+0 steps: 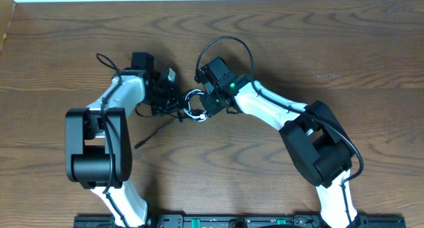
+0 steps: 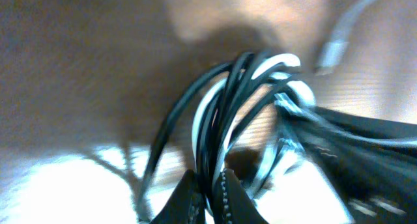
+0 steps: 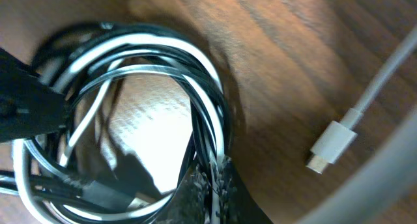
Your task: Untangle cables
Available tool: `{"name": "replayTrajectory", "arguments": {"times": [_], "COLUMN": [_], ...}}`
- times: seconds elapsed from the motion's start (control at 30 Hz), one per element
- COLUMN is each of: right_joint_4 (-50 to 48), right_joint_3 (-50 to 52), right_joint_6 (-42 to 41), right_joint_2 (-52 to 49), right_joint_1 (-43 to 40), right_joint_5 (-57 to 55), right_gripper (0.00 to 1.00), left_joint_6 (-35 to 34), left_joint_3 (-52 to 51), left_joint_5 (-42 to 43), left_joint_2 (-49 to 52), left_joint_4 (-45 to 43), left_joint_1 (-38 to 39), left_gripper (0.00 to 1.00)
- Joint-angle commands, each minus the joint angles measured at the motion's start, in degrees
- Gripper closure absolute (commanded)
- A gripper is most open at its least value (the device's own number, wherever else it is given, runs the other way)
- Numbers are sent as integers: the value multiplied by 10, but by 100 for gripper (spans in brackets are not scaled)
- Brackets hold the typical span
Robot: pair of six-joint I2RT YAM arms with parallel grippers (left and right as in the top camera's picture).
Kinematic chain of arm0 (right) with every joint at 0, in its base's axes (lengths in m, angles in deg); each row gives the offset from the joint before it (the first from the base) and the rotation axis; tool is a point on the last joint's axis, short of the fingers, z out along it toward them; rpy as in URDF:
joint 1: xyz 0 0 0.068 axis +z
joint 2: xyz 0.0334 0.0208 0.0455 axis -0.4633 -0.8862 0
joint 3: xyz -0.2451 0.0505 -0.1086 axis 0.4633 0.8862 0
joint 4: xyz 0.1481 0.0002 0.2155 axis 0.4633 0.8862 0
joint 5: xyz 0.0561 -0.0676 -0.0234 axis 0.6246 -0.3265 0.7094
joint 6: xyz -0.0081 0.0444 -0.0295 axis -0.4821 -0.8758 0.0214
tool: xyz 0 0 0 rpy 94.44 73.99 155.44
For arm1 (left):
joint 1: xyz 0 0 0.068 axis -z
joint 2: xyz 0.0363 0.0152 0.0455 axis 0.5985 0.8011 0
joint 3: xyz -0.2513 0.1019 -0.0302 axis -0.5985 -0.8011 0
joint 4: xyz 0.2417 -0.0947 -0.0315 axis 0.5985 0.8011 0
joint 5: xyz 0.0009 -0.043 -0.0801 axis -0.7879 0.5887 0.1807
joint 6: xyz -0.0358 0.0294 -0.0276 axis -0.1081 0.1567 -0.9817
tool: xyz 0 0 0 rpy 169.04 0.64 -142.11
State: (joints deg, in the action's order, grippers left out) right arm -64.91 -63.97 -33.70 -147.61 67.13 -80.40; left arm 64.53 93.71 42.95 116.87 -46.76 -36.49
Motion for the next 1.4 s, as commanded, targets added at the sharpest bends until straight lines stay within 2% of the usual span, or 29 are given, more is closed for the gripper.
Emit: {"name": "replayTrajectory", "arguments": {"times": [0.0, 0.17, 0.33, 0.5, 0.6, 0.77, 0.87, 1.17, 1.27, 1.37], "right_joint_4": [-3, -4, -7, -6, -6, -9, -11, -13, -16, -24], "right_joint_3": [7, 7, 7, 7, 7, 7, 7, 7, -2, -16], "right_joint_6": [9, 9, 9, 9, 9, 9, 9, 12, 59, 72], "right_joint_2": [-22, -27, -28, -28, -28, -28, -28, -28, -26, -19], "right_joint_1": [6, 7, 7, 7, 7, 7, 7, 6, 2, -2], "right_joint_5": [4, 4, 4, 2, 2, 2, 2, -28, -39, -39], "right_gripper": [99, 99, 99, 99, 99, 96, 95, 99, 97, 96], "left_joint_6": [1, -23, -23, -22, -22, -23, -23, -23, -34, -38], "left_joint_3": [6, 6, 6, 5, 5, -2, -8, -9, -9, -9], "left_joint_5": [148, 156, 198, 196, 142, -3, -47, -75, -79, -78], "left_joint_2": [-35, -40, -40, -40, -40, -40, -39, -39, -39, -39], "left_joint_4": [-23, -38, -52, -61, -60, -56, -56, -62, -61, -61], "left_joint_1": [-17, -58, -103, -146, -161, -157, -151, -149, -149, -149], "left_gripper": [92, 92, 92, 92, 92, 92, 92, 91, 91, 91]}}
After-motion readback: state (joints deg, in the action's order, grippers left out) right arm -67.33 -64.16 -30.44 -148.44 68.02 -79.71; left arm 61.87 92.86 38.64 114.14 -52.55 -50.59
